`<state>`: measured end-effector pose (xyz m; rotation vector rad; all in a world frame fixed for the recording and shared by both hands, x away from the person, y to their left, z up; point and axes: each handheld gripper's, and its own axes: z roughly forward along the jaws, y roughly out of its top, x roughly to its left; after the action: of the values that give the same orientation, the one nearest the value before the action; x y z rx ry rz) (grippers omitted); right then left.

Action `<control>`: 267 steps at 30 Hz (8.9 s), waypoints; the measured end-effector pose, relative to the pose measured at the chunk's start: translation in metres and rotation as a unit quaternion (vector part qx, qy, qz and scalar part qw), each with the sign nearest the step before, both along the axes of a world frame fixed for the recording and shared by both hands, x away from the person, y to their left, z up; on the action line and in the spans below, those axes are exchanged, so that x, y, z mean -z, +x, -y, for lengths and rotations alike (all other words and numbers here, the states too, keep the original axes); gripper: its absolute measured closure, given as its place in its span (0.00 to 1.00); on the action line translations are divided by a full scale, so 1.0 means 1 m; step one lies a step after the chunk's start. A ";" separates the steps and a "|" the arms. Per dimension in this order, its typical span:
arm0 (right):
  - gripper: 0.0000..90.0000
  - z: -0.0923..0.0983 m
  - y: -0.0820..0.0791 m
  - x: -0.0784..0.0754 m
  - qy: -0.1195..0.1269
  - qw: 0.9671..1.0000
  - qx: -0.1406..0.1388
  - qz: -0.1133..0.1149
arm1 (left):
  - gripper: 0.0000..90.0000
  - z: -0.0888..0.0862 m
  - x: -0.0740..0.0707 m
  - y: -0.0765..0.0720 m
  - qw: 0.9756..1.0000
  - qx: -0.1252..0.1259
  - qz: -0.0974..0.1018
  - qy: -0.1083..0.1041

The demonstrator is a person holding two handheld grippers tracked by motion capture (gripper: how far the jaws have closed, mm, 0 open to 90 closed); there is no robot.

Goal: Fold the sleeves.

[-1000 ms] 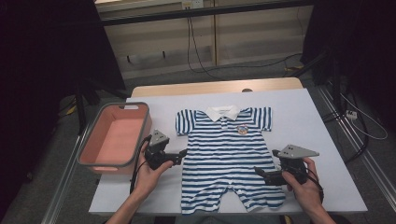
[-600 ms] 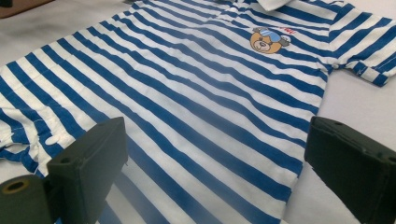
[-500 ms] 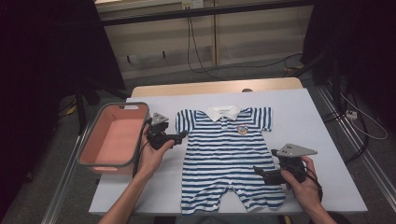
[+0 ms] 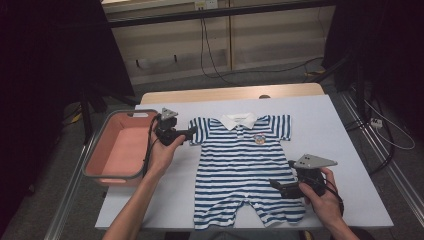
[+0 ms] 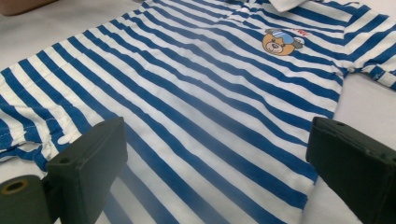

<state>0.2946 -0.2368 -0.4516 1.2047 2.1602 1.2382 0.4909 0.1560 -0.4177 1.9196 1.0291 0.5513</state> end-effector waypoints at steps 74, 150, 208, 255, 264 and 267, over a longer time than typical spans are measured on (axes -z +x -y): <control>0.06 -0.002 -0.006 0.002 -0.004 1.000 -0.024 -0.007 | 0.99 -0.002 0.030 0.043 0.990 -0.034 -0.128 -0.047; 0.06 -0.005 -0.007 0.001 -0.008 0.999 -0.036 -0.006 | 0.97 0.097 0.033 0.015 0.988 0.105 -0.114 -0.022; 0.06 0.001 0.003 -0.005 0.031 0.999 -0.026 -0.018 | 0.08 0.007 0.013 -0.077 0.993 0.105 -0.041 0.017; 0.28 0.050 0.140 -0.019 -0.024 0.993 0.112 -0.019 | 0.07 -0.012 0.040 -0.144 0.990 0.134 -0.045 0.022; 0.36 0.060 0.160 -0.013 -0.035 0.991 0.119 -0.043 | 0.07 -0.011 0.042 -0.142 0.991 0.128 -0.044 0.021; 0.45 0.066 0.168 -0.014 -0.041 0.989 0.128 -0.058 | 0.07 -0.012 0.042 -0.140 0.991 0.127 -0.042 0.030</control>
<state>0.4631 -0.3025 -0.4379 1.4967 2.0328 0.9848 0.3506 0.1678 -0.4596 2.1024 0.8102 0.3624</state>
